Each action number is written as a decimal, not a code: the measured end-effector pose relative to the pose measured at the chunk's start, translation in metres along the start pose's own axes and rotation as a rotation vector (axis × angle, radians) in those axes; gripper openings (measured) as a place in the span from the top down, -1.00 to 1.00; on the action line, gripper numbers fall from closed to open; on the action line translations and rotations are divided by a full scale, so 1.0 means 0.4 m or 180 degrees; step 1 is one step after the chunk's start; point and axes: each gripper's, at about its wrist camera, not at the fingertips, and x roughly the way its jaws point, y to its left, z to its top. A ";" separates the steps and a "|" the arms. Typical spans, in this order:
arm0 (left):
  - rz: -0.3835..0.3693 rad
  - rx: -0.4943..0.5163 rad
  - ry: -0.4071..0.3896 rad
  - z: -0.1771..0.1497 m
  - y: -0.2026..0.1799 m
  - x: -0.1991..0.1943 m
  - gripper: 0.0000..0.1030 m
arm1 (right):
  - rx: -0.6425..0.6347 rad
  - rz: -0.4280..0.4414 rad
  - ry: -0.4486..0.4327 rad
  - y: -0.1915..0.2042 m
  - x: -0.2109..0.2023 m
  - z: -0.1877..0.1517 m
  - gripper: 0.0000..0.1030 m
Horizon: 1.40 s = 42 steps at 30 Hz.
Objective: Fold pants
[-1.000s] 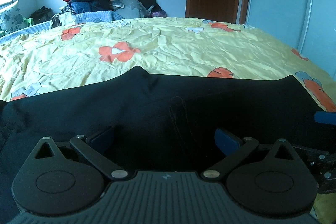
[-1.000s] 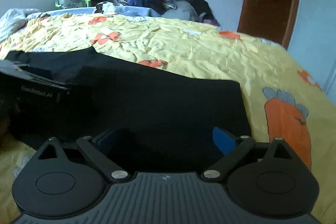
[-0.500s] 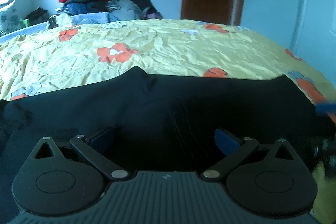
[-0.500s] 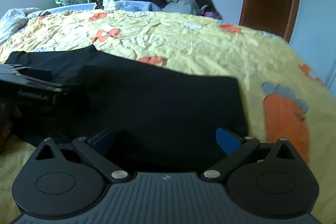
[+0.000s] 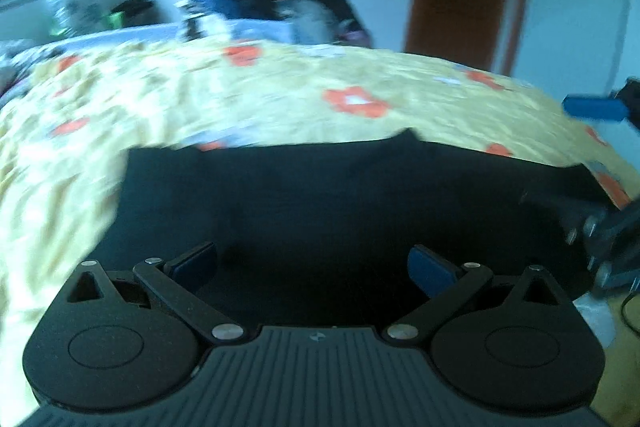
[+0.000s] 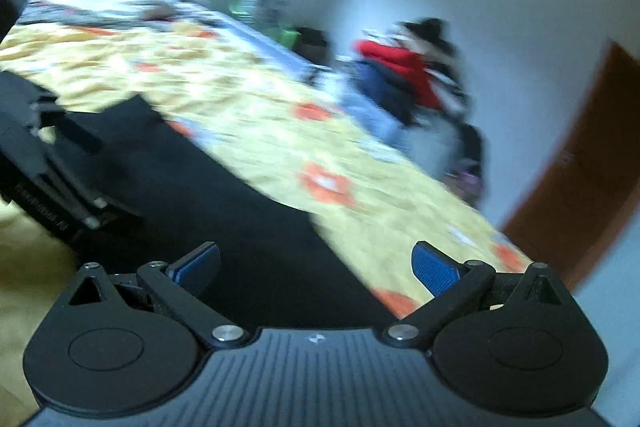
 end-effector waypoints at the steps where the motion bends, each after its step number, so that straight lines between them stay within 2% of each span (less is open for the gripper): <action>1: 0.0025 -0.0057 0.0021 -0.004 0.027 -0.014 -0.98 | -0.0080 0.0143 -0.0022 0.032 0.013 0.018 -1.00; 4: 0.0034 -0.0184 0.0106 -0.016 0.092 -0.053 -0.98 | -0.0323 0.0452 -0.0091 0.119 0.034 0.050 -1.00; 7: 0.0012 -0.0356 0.0227 -0.029 0.146 -0.072 -0.98 | -0.0586 0.0640 -0.0110 0.210 0.045 0.067 -1.00; 9: -0.0093 -0.0549 0.0294 -0.036 0.183 -0.072 -0.98 | -0.0741 0.0669 -0.0061 0.255 0.063 0.073 -1.00; 12: -0.0294 -0.1040 0.0454 -0.044 0.239 -0.058 -0.96 | -0.0879 0.0781 0.0083 0.303 0.097 0.077 -1.00; 14: -0.0600 -0.1370 0.0489 -0.051 0.270 -0.049 -0.98 | -0.0946 0.0857 0.0186 0.329 0.110 0.077 -1.00; 17: -0.0741 -0.1694 0.0463 -0.055 0.296 -0.029 -0.98 | -0.0933 0.0840 0.0192 0.339 0.126 0.088 -1.00; 23: -0.1006 -0.2216 0.0386 -0.041 0.317 0.020 -0.98 | -0.0538 0.0824 0.0353 0.312 0.191 0.116 -1.00; 27: -0.1191 -0.2621 0.0383 -0.036 0.336 0.052 -0.98 | -0.0494 0.0563 0.0210 0.321 0.185 0.122 -1.00; 30: -0.1271 -0.2793 0.0378 -0.032 0.350 0.064 -0.98 | -0.0662 0.0424 -0.0061 0.334 0.144 0.126 -1.00; 35: -0.1422 -0.2847 0.0280 -0.014 0.356 0.056 -0.98 | -0.1180 0.0543 -0.0116 0.408 0.131 0.112 -0.99; 39: -0.1536 -0.2782 0.0167 -0.003 0.354 0.045 -0.98 | -0.1498 0.0389 -0.0262 0.453 0.138 0.109 -0.98; 40: -0.1548 -0.2744 0.0150 -0.002 0.353 0.043 -0.98 | -0.1514 0.0372 -0.0287 0.455 0.144 0.112 -0.80; 41: -0.1545 -0.2711 0.0143 -0.003 0.351 0.042 -0.98 | -0.1503 0.0377 -0.0316 0.454 0.149 0.116 -0.16; 42: -0.1533 -0.2660 0.0136 -0.005 0.347 0.041 -0.98 | -0.1468 0.0368 -0.0309 0.451 0.154 0.118 0.09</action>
